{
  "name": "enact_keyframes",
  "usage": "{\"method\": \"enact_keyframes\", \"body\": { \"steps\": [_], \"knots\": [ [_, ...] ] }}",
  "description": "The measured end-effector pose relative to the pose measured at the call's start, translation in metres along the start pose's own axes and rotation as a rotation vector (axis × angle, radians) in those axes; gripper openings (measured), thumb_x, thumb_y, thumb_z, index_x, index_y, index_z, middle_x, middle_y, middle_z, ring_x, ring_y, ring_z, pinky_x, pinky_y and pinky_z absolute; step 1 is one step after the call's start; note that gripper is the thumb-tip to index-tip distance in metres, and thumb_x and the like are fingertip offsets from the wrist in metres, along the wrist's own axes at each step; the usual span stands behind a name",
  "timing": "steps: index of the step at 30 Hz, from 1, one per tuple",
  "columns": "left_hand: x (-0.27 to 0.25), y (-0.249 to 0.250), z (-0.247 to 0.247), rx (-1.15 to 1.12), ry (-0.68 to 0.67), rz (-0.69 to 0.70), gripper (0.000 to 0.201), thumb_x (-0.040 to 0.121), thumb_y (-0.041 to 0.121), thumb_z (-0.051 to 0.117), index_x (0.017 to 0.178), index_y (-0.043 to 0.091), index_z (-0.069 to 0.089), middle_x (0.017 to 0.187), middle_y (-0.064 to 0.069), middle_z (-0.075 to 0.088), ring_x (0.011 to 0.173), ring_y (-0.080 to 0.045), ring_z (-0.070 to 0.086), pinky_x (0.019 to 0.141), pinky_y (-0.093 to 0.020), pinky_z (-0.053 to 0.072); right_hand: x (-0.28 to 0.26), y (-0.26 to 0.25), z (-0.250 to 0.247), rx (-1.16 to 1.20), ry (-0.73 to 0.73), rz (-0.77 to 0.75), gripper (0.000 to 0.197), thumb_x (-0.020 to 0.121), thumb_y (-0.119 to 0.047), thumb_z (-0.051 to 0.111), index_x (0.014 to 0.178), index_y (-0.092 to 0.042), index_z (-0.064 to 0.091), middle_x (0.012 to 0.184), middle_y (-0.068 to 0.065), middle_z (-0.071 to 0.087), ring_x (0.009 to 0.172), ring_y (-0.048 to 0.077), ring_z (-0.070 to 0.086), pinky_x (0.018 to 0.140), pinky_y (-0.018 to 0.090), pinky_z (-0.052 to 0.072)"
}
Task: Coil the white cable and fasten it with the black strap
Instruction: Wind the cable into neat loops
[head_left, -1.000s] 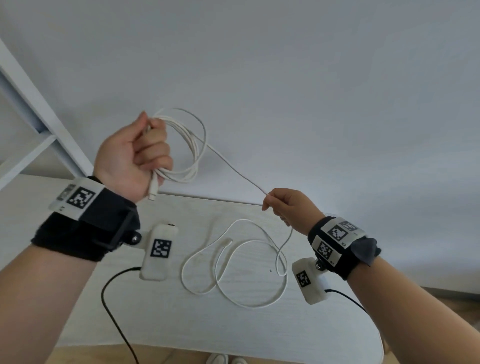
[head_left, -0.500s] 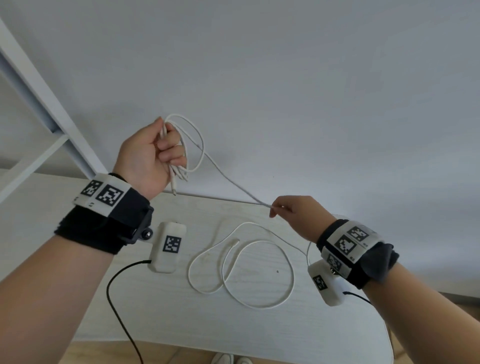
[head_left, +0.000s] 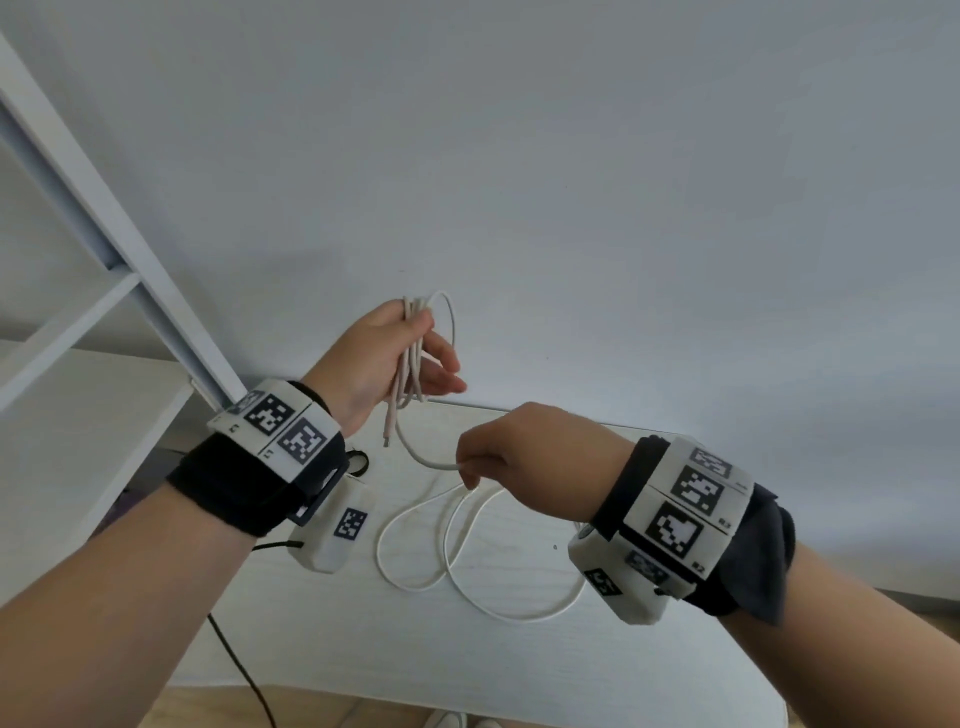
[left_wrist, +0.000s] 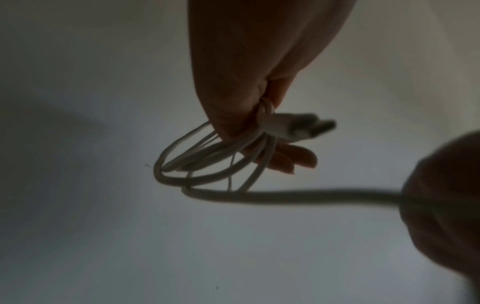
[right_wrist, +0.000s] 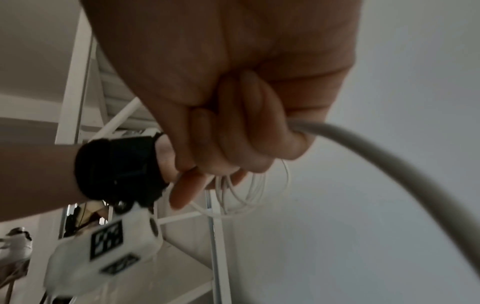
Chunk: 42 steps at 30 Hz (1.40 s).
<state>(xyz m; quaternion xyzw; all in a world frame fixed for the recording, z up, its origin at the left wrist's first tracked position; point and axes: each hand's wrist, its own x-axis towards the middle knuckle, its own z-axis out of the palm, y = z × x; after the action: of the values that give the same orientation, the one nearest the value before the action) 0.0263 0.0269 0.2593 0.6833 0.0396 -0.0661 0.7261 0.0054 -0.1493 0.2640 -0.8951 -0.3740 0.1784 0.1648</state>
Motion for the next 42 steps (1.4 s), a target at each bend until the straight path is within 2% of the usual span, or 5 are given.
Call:
{"method": "enact_keyframes", "body": {
  "steps": [12,18,26,29,42],
  "knots": [
    [-0.019,-0.011,0.007,0.202,-0.258,-0.123,0.022,0.099,0.023,0.039,0.091,0.005,0.05,0.06,-0.012,0.063,0.045,-0.03,0.059,0.069,-0.05,0.05,0.003,0.016,-0.037,0.126,0.354,-0.01,0.021,0.094,-0.023,0.046,0.082,-0.017,0.063,0.055,-0.007,0.05,0.051,0.004,0.044,0.054,0.015,0.033],
    [-0.026,-0.012,0.014,0.131,-0.36,-0.152,0.023,0.096,0.019,0.035,0.08,0.011,0.049,0.044,0.002,0.029,0.033,-0.011,0.021,0.04,-0.024,0.035,0.008,0.027,-0.037,0.195,0.444,0.009,0.018,0.091,-0.025,0.052,0.081,-0.019,0.065,0.066,0.002,0.063,0.054,0.01,0.044,0.057,0.018,0.036],
    [-0.028,-0.009,0.01,-0.109,-0.41,-0.185,0.042,0.087,0.049,0.035,0.075,0.013,0.052,0.038,0.008,0.023,0.03,-0.006,0.013,0.036,-0.017,0.012,0.016,0.049,-0.026,0.345,0.496,0.127,0.029,0.08,-0.042,0.063,0.072,-0.015,0.058,0.052,-0.006,0.04,0.049,0.006,0.036,0.051,0.015,0.036],
    [-0.028,-0.004,0.006,-0.2,-0.39,-0.176,0.036,0.089,0.044,0.039,0.071,0.016,0.052,0.037,0.01,0.024,0.03,-0.004,0.012,0.035,-0.013,0.015,0.017,0.056,-0.016,0.441,0.431,0.141,0.031,0.087,-0.041,0.054,0.066,-0.018,0.057,0.055,-0.005,0.04,0.055,0.012,0.042,0.058,0.031,0.048],
    [0.003,0.022,-0.055,-0.983,-0.678,-0.161,0.042,0.101,0.039,0.023,0.095,0.004,0.046,0.055,-0.004,0.036,0.045,-0.018,0.033,0.049,-0.029,0.025,0.002,0.101,0.022,0.604,0.324,0.248,0.034,0.096,-0.022,0.041,0.066,-0.018,0.057,0.054,-0.007,0.038,0.046,0.001,0.038,0.062,0.025,0.048]
  ]
}}
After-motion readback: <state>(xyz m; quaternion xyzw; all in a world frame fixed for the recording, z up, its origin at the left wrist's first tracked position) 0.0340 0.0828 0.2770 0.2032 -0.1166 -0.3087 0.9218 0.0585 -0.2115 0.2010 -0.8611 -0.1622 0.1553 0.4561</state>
